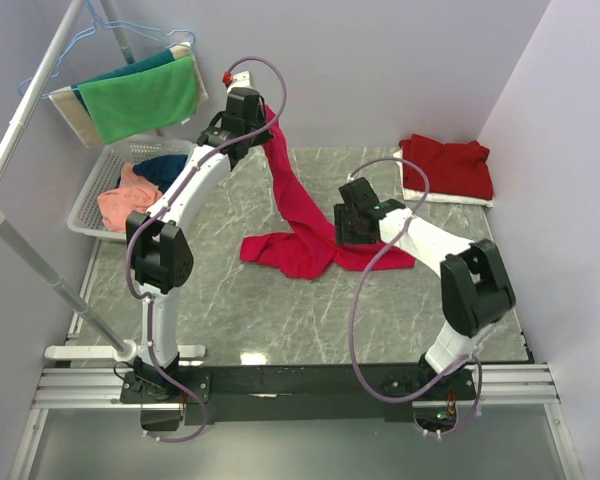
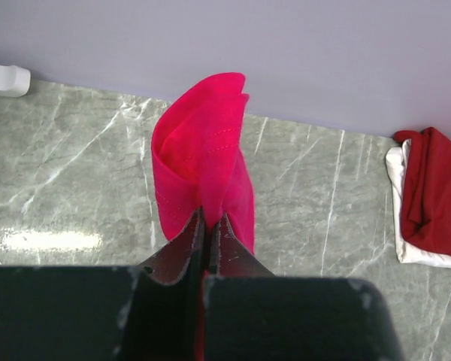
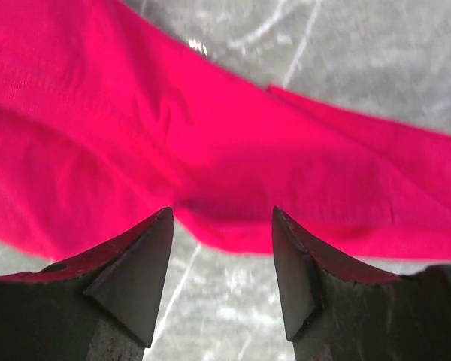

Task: Fold and stack the t-shirts
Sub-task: Flatten the tshirt out

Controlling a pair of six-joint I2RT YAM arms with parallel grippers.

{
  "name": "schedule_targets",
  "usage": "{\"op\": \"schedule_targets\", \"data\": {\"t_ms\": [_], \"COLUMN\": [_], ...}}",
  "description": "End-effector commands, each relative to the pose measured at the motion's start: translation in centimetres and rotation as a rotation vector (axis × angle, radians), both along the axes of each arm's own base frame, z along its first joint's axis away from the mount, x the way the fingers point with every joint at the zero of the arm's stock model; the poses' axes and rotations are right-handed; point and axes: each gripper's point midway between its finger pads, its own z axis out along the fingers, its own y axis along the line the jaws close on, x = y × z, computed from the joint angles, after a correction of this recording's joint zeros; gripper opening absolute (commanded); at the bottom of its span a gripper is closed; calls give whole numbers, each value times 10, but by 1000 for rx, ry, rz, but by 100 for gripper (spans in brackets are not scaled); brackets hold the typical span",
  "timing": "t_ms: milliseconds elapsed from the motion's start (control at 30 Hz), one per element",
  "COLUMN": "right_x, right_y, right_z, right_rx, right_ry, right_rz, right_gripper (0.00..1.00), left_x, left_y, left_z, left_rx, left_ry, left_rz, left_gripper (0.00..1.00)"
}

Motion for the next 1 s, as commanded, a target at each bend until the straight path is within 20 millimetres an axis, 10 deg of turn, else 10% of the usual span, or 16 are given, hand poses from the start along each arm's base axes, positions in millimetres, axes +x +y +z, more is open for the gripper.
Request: {"op": "schedule_targets", "data": {"t_ms": [0,400,600,967], "right_x": [25,35,37,76], "right_y": [10,25,26,4], "right_z": [3,-38,-50,46], "right_rx": [-22,-30,-44,-125], "right_ry": [-40,54,86,-137], "right_rz": [19,54,50,-85], "right_gripper": [61,53,3,0], "left_x": [4,0,-3,-26], "left_y": [-5,6,21,48], "left_z": [50,59,85,167], "left_rx": [-24,17,16,41], "left_ry": [-130,-138,-182,-329], "left_rz": [-36,-27,-8,31], "left_gripper": [1,1,1,1]}}
